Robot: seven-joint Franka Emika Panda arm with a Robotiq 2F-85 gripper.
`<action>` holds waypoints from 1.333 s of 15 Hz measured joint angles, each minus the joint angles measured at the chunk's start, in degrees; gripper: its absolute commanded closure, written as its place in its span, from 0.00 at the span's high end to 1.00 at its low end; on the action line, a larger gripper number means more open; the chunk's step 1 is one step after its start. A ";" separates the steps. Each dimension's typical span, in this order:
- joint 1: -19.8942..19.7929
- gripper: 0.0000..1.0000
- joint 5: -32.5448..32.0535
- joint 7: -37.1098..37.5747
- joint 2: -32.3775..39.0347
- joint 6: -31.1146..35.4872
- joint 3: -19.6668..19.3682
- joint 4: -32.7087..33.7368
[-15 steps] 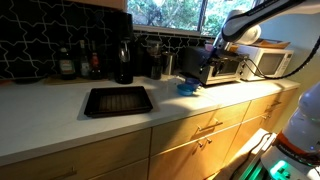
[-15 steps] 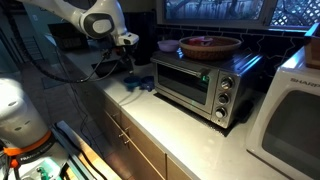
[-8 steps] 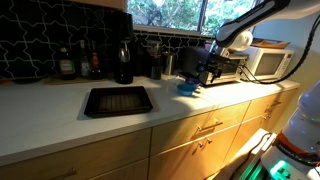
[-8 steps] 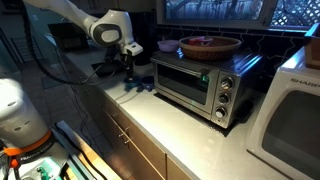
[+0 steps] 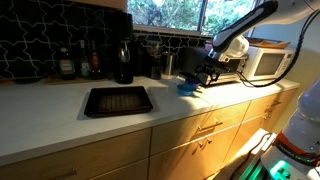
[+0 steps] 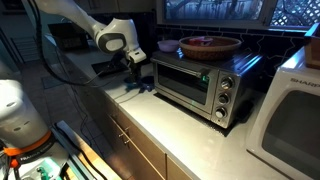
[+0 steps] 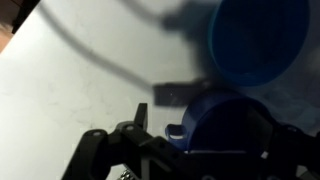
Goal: Put the purple bowl onto the microwave
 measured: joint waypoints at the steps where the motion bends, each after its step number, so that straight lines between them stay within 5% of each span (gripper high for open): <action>1: 0.00 0.73 0.00 0.60 0.59 0.26 0.01 0.08; 6: -0.04 0.35 -0.18 4.11 2.11 1.87 -0.05 0.29; 9: -0.12 0.35 -0.16 5.32 2.70 3.41 -0.31 0.30; 14: -0.15 0.56 0.21 6.54 3.99 7.10 -0.88 0.33; 17: -0.13 0.46 1.81 6.47 4.85 8.90 -1.14 0.44; 20: -0.05 0.14 3.32 6.44 5.82 9.71 -1.16 1.04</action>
